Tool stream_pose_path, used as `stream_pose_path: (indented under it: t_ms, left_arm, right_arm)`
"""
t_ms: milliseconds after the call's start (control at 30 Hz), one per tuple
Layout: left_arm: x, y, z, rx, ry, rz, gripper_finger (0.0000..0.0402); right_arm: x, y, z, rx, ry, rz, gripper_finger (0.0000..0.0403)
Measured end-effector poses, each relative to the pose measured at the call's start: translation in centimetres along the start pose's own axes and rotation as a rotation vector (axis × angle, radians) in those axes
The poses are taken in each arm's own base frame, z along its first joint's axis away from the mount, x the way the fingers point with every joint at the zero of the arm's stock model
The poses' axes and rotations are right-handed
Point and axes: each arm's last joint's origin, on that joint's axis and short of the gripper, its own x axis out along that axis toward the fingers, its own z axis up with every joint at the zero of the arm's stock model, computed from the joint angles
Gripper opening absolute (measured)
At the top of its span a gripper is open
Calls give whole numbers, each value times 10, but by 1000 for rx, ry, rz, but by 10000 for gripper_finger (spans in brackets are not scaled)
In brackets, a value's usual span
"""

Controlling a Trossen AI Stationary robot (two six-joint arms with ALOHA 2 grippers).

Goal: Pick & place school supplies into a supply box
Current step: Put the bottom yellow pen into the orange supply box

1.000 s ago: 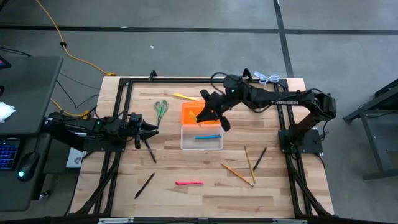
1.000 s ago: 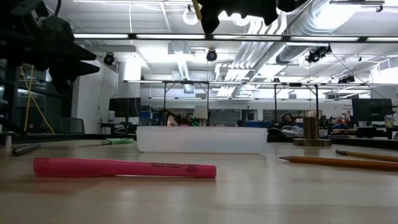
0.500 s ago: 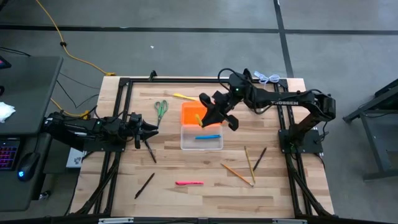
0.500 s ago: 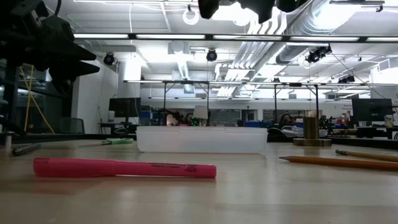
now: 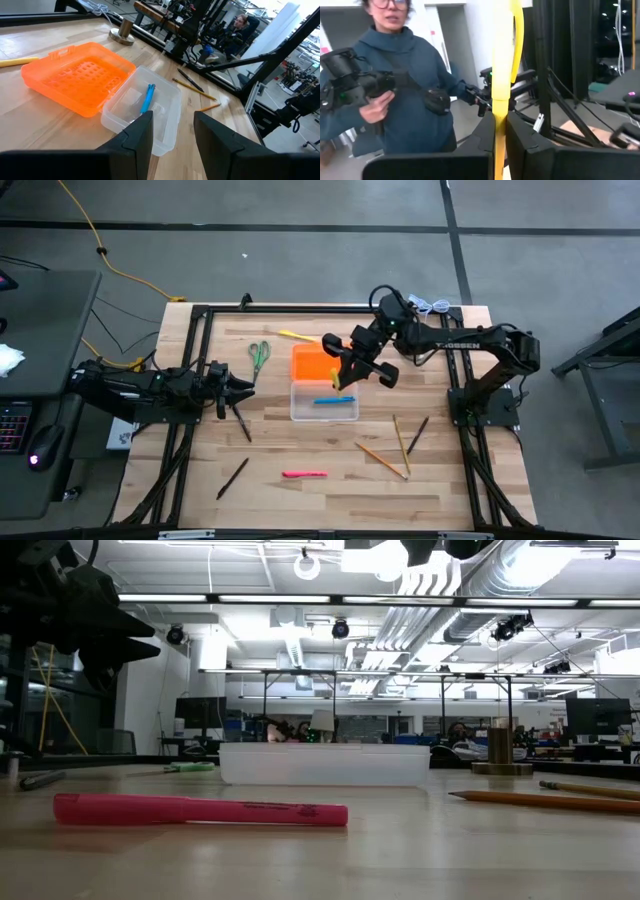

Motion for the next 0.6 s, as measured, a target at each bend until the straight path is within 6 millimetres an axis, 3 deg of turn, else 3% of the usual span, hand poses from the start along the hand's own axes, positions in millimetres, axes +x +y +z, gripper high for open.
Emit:
stream_pose_path:
  t_ms: [600]
  left_arm:
    - [0,0,0,0,0,0,172]
  right_arm:
    - [6,6,6,-86,-24,44,5]
